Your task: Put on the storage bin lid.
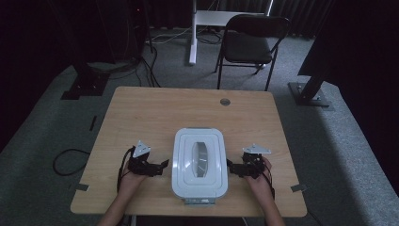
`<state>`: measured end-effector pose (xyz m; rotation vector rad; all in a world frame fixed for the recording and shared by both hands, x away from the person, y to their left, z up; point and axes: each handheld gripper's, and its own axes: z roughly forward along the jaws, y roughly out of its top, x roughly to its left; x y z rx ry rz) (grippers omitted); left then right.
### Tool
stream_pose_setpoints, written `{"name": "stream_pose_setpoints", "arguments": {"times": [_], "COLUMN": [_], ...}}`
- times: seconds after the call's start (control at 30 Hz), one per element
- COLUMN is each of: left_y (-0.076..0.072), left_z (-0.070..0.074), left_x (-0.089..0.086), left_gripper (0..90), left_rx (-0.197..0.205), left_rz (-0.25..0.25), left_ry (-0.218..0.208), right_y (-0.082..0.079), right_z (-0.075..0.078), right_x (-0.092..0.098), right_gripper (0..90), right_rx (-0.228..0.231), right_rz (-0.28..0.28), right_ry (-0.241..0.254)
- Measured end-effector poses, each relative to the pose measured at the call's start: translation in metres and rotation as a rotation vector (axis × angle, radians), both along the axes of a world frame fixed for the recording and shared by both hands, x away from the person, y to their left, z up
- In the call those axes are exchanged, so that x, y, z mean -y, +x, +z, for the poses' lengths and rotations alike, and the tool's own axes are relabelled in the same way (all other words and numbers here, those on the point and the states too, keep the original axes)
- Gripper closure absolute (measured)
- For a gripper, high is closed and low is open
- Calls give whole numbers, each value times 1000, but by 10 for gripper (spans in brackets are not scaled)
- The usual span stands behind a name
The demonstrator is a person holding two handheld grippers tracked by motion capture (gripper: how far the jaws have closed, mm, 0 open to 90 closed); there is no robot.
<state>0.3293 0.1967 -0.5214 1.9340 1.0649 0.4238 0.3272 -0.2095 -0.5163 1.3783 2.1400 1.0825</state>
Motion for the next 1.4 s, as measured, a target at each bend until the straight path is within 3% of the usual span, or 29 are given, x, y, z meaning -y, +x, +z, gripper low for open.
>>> {"name": "stream_pose_setpoints", "arguments": {"times": [0.4,0.6,0.9,1.4], "left_y": [-9,-14,-21,-33], "left_z": [3,1,1,-3], "left_x": [-32,-56,-77,-122], "left_gripper": [13,13,13,13], "left_rx": [11,5,2,-35], "left_rz": [28,71,119,260], "left_ry": [4,10,17,12], "right_y": [-7,-10,-15,-25], "right_z": [3,2,2,-1], "right_x": [23,36,53,84], "right_gripper": [121,121,121,120], "right_rx": [4,16,22,36], "right_rz": [-48,-76,-121,-259], "right_ry": [15,9,3,-15]}}
